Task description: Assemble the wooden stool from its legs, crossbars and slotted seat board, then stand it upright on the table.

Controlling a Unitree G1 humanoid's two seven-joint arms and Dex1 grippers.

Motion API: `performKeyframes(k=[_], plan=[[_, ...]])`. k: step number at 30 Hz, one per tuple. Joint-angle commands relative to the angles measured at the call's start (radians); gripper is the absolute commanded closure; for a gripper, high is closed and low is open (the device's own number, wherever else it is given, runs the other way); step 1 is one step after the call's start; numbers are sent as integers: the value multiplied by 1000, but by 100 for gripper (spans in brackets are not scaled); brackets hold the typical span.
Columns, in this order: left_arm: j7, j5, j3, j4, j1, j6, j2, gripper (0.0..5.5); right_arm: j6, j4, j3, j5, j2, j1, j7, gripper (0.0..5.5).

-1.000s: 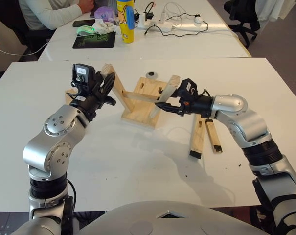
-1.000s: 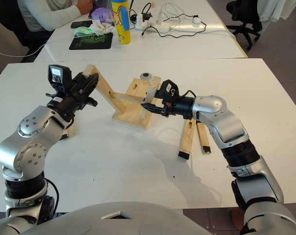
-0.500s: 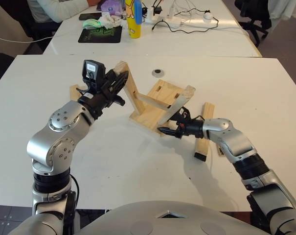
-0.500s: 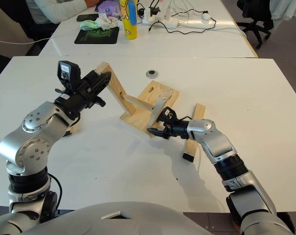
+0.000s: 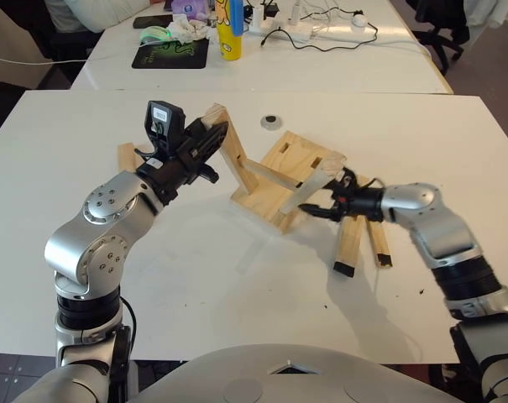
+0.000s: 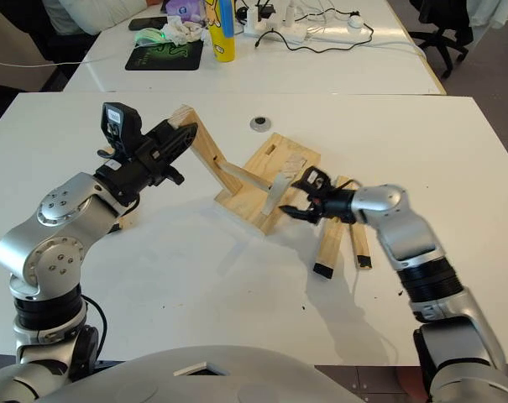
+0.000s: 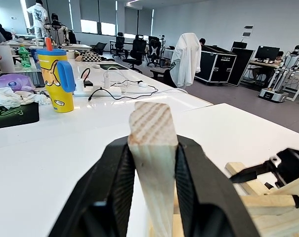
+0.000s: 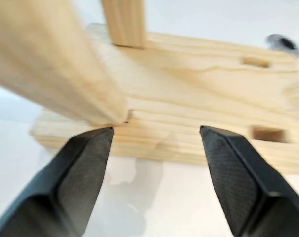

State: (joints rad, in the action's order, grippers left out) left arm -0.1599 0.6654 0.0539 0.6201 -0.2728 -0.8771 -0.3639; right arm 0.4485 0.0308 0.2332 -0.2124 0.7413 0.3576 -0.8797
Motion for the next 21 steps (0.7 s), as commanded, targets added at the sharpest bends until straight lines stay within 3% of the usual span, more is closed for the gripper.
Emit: performKeyframes(k=[1,5,10,15,21], plan=[[10,12,5,17,-2,-42,0,437,-31,-28,-51,8,39,39,-43,226],[34,46,36,59,-47,-50,21,437,-39,-85,-73,33,19,56,-12,226],[54,48,40,68,-52,-77,19,364,-20,-96,-90,37,-35,40,36,223],[87,33,66,71,-69,-62,31,364,13,-115,-130,36,-83,36,109,223],[175,51,201,67,-231,20,68,364,44,-158,-151,123,-138,10,290,223]])
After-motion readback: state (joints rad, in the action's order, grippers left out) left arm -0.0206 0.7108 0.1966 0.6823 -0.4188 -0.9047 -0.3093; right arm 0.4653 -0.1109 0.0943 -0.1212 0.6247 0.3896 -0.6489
